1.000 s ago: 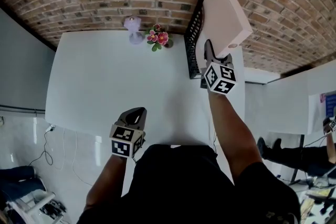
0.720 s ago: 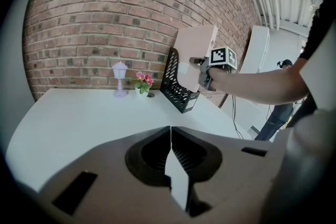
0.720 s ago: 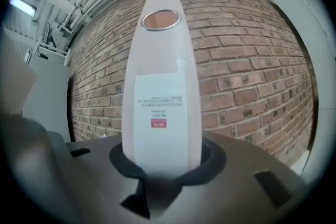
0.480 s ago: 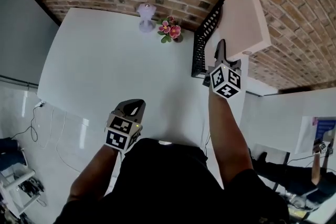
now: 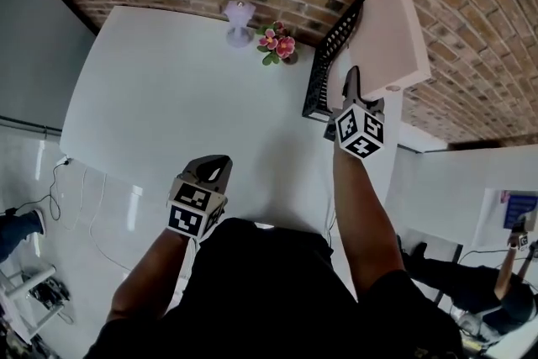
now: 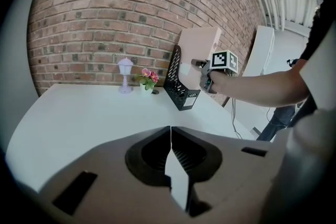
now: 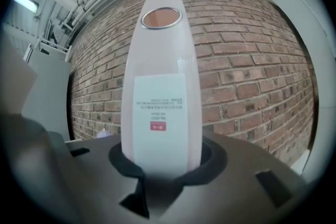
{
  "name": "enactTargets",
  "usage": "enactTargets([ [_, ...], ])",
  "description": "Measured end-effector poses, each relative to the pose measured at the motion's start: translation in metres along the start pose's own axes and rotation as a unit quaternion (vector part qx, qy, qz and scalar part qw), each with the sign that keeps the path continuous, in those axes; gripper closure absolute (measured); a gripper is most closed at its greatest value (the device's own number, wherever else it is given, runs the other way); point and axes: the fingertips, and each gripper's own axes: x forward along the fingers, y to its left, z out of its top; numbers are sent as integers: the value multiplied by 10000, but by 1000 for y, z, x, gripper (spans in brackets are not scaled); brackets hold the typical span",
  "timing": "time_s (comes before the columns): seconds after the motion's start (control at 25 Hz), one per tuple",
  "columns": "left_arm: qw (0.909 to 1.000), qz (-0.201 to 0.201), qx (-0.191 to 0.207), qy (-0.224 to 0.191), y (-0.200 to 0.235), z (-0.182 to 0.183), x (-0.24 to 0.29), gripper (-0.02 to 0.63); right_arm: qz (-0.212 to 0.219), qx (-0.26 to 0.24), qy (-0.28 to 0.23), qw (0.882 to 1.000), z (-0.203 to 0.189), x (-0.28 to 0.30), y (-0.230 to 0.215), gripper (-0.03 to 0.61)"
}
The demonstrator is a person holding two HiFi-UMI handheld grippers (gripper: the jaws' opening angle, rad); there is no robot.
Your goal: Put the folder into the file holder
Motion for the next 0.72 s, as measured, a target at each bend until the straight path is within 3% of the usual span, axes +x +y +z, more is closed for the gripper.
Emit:
enactTargets([
  [0.2,10000,-79,25,44,-4,3,6,607,88,86,115,9999,0,3,1,419],
  [0.28,9999,-121,93,16,-3,7,10,607,193,147,208,9995,1,6,0,379],
  [0.52,9998,-193,-67,13,-2,-2,9,607,675,-190,1174,9906,-13,2,16,314],
  [0.72,9998,-168,-85,-36,3,2,10,607,837,-252,1694,9817,3,-9,20,321],
])
